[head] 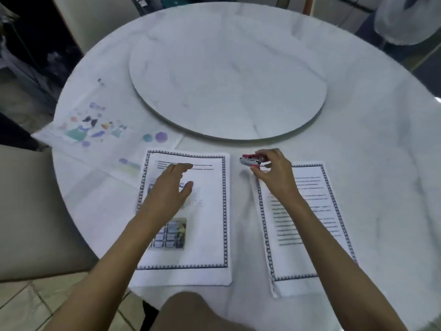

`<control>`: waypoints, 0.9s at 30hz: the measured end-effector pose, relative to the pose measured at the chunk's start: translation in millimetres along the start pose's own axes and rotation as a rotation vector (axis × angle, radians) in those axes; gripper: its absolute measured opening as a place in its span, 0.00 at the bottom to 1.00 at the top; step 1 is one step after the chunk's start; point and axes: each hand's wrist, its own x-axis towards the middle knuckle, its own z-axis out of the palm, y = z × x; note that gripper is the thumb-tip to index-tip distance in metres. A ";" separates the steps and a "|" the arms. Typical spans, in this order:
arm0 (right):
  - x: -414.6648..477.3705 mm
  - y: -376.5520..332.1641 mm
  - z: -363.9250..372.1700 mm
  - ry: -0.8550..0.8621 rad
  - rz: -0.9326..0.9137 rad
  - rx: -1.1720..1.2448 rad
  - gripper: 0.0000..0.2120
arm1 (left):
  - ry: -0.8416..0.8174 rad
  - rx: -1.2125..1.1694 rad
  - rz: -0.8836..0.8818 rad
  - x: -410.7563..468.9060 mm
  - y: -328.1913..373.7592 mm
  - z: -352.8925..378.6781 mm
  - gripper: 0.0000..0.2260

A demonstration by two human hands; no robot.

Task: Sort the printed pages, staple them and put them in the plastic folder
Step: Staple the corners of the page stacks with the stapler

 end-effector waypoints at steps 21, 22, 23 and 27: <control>-94.6 176.4 -158.7 0.270 0.377 -0.052 0.16 | -0.207 -0.277 -0.588 16.1 102.0 135.7 0.23; -97.2 180.8 -158.1 0.270 0.393 -0.092 0.16 | -0.225 -0.290 -0.606 17.6 102.7 136.9 0.20; -98.8 184.4 -157.8 0.267 0.406 -0.127 0.16 | -0.240 -0.298 -0.623 19.2 102.8 138.3 0.22; -99.8 185.5 -154.3 0.238 0.449 -0.211 0.18 | -0.257 -0.320 -0.655 25.4 101.3 143.7 0.26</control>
